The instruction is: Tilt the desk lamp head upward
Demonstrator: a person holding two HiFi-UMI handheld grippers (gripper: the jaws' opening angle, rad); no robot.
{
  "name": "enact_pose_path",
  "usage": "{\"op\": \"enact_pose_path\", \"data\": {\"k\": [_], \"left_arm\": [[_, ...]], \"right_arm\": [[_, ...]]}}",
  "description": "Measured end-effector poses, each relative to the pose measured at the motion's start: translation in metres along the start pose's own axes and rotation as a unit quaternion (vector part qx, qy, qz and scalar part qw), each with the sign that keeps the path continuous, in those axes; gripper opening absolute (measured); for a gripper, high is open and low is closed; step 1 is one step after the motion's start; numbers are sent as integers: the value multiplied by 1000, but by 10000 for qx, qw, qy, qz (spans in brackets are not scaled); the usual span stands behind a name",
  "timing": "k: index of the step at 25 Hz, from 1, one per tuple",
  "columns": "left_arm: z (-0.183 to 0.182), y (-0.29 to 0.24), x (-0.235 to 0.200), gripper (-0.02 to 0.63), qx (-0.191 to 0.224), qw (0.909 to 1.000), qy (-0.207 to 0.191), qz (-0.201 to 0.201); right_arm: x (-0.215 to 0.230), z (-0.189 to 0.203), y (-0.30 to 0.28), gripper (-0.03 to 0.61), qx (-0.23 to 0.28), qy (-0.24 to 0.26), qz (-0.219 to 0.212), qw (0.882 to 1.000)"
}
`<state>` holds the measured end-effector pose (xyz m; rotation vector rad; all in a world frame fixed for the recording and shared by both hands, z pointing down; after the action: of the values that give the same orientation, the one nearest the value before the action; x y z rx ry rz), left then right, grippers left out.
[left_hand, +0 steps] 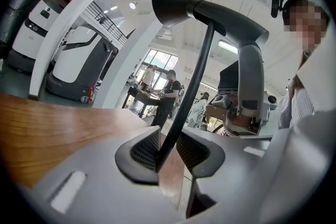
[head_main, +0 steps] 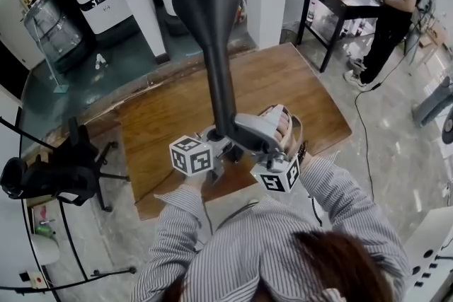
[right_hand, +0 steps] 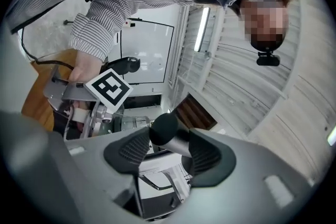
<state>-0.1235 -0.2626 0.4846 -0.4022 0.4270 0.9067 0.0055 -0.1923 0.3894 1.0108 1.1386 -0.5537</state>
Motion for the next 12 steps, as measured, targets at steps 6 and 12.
{"op": "enact_pose_path", "data": {"k": [6,12], "left_arm": [[-2,2,3,109,7,9999,-132,-67],[-1,3,9,143,-6,9993,-344,-146]], "right_arm": [[6,-2,-1,224,-45,-225,-228,9995],[13,-1,7,224,-38,-1058,-361,9937]]}}
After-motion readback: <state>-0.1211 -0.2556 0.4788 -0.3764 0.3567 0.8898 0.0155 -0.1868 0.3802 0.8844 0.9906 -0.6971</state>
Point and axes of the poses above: the fingertips, and each gripper's own axes: y backward along the fingers, x to its right, z out of its underside, the point moved 9 cm from there along y, backward along the fingers, and after that the axes turned 5 degrees about y, right-handed, at the moved point
